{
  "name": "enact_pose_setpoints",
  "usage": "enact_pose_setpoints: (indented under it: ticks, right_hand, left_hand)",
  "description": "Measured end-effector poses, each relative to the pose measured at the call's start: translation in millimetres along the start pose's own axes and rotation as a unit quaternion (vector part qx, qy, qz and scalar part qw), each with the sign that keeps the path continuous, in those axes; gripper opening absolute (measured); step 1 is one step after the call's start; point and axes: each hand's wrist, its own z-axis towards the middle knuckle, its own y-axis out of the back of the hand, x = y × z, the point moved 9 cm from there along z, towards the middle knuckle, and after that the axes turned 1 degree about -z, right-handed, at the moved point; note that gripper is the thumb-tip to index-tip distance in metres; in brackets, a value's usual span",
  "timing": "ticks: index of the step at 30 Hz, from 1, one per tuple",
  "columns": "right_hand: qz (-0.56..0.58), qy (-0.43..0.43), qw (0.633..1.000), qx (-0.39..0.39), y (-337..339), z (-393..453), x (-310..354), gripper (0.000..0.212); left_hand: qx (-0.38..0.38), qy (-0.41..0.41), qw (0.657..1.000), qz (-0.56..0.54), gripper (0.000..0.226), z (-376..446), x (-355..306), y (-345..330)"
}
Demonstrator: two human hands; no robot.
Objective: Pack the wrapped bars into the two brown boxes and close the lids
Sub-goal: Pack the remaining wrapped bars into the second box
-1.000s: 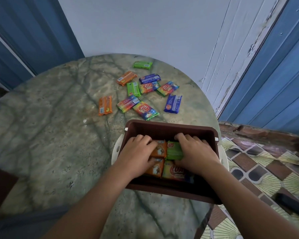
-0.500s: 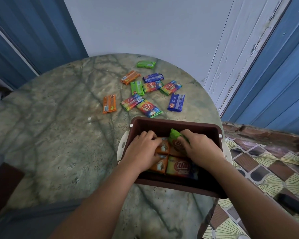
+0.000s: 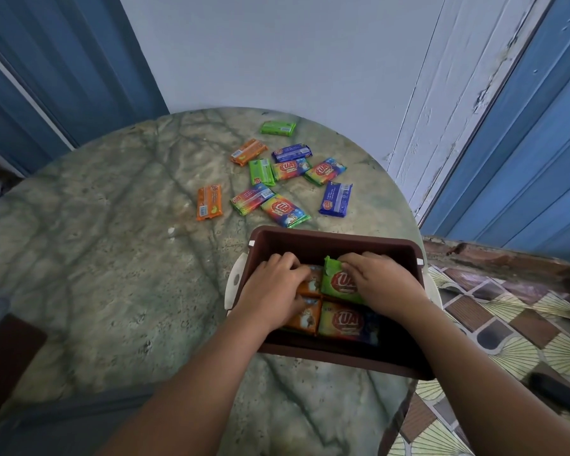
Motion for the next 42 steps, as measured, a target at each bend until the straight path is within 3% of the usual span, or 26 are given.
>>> enact_pose_setpoints:
  ticks: [7,15,20,22,24,26,28,31,33,36,39,42]
  right_hand:
    - [-0.071,0.027,0.997,-0.025,1.9,-2.6,8.6,0.037]
    - [-0.136,0.037,0.990,-0.013,-0.7,-10.7,15.2,0.067]
    - [-0.165,0.039,0.985,-0.021,1.3,-12.5,19.8,0.066]
    - [-0.148,0.056,0.985,-0.062,8.7,-16.3,25.0,0.059]
    - [-0.101,0.085,0.977,-0.165,26.1,-22.9,29.0,0.048]
    - [-0.068,0.089,0.956,-0.270,47.4,-30.7,26.5,0.039]
    - [-0.073,0.077,0.949,-0.296,56.6,-30.3,23.4,0.037]
    - [-0.102,0.052,0.956,-0.268,59.0,-21.9,16.3,0.045]
    - [-0.115,0.017,0.970,-0.214,55.6,-13.3,6.5,0.051]
    - [-0.133,-0.023,0.981,-0.137,48.4,-0.1,-4.6,0.039]
    - [-0.135,-0.015,0.982,-0.130,50.4,8.5,-1.3,0.026]
    - [-0.143,0.009,0.983,-0.116,55.2,24.6,1.6,0.026]
  left_hand:
    - [0.003,-0.001,1.000,-0.002,0.047,0.3,-0.1,1.3]
    - [0.001,-0.001,1.000,0.002,0.045,0.2,0.1,0.0]
    - [0.004,0.002,1.000,-0.004,0.047,0.5,1.7,-0.5]
    - [-0.030,0.009,0.998,-0.047,0.044,0.6,1.0,8.1]
    - [-0.123,0.016,0.989,-0.084,0.035,-0.6,4.1,28.9]
    - [-0.192,0.025,0.980,-0.040,0.033,2.4,8.5,50.8]
    - [-0.188,0.046,0.980,0.040,0.042,13.8,20.6,61.1]
    - [-0.055,0.080,0.993,0.072,0.061,37.6,54.5,43.2]
    - [0.029,0.086,0.996,0.010,0.059,46.4,68.3,25.5]
    - [-0.011,0.076,0.997,-0.016,0.040,51.1,69.5,26.1]
    - [-0.056,0.074,0.996,0.007,0.035,46.7,66.8,32.4]
    - [-0.062,0.106,0.993,0.002,0.035,43.6,71.1,33.9]
